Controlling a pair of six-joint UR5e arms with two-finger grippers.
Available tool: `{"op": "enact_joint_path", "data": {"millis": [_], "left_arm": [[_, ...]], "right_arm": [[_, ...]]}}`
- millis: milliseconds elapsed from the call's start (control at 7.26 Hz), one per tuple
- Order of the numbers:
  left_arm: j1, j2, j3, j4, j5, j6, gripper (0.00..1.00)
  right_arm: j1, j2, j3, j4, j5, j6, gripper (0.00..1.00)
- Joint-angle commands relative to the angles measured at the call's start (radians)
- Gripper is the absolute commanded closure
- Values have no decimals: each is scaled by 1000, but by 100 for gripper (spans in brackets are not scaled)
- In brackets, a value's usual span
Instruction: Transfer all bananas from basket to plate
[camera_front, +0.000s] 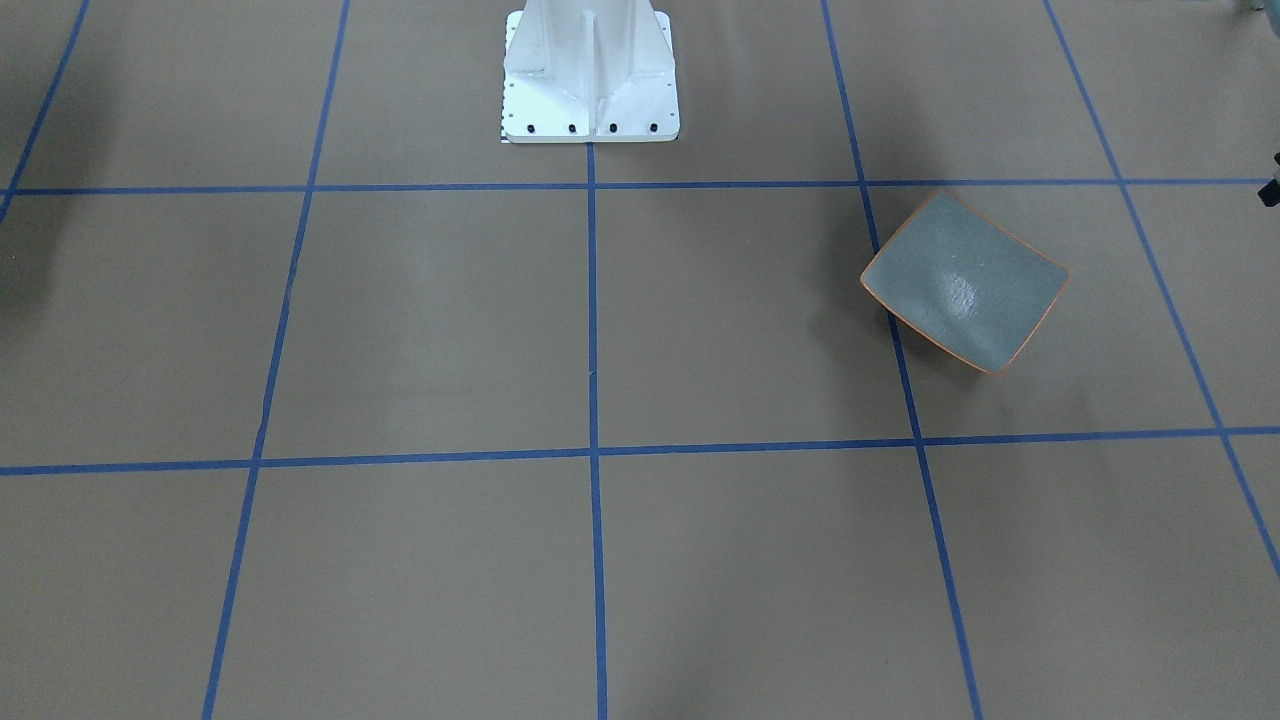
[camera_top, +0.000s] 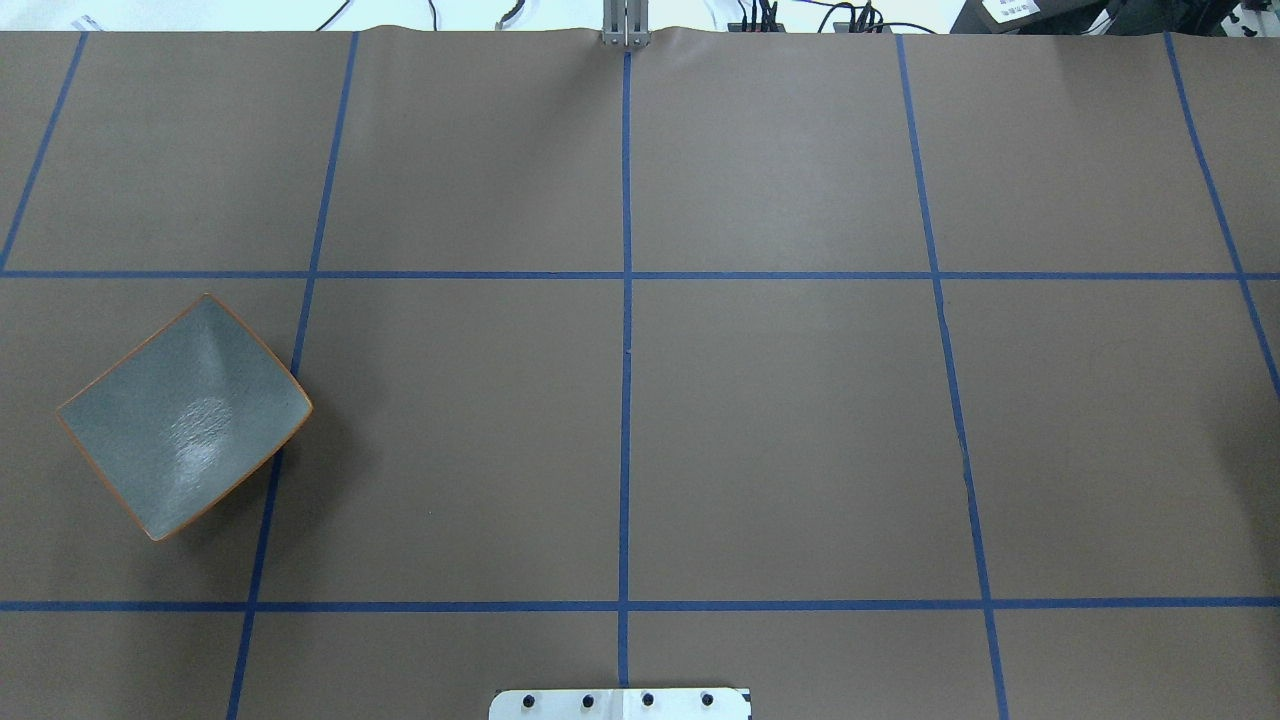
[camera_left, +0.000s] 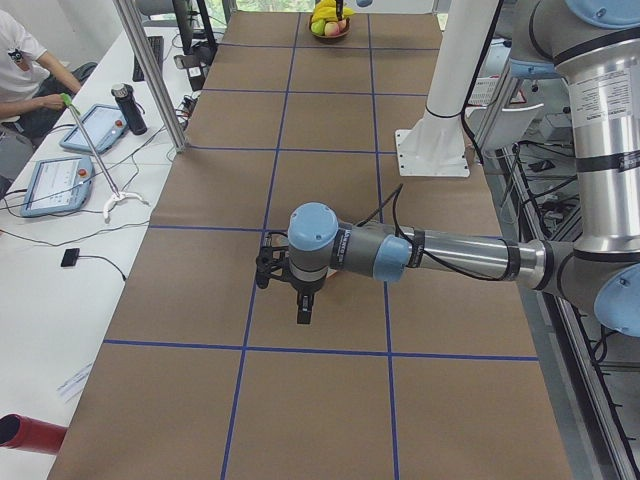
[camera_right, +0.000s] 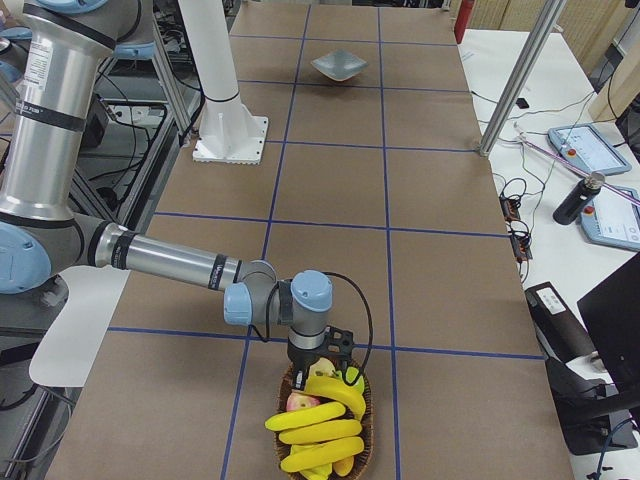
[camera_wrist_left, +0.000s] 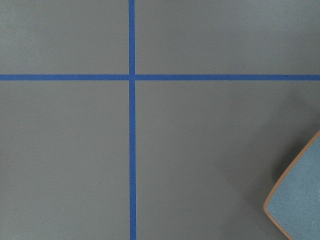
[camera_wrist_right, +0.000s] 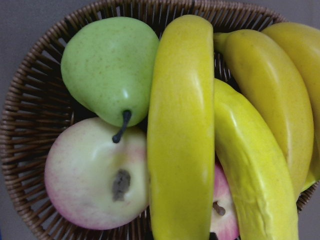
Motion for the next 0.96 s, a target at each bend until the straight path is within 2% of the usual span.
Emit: {"op": "enact_joint_path", "data": {"millis": [0, 276, 551, 827], "left_arm": [[0, 3, -3, 0, 0, 0, 0], [0, 3, -3, 0, 0, 0, 0], [0, 3, -3, 0, 0, -1, 0], [1, 1, -6, 0, 0, -3, 0]], "right_arm": [[0, 3, 30, 3, 8, 1, 100], [3, 0, 83, 0, 11, -1, 100], [18, -3, 97, 0, 9, -3, 100], [23, 0, 161, -1, 11, 1, 100]]}}
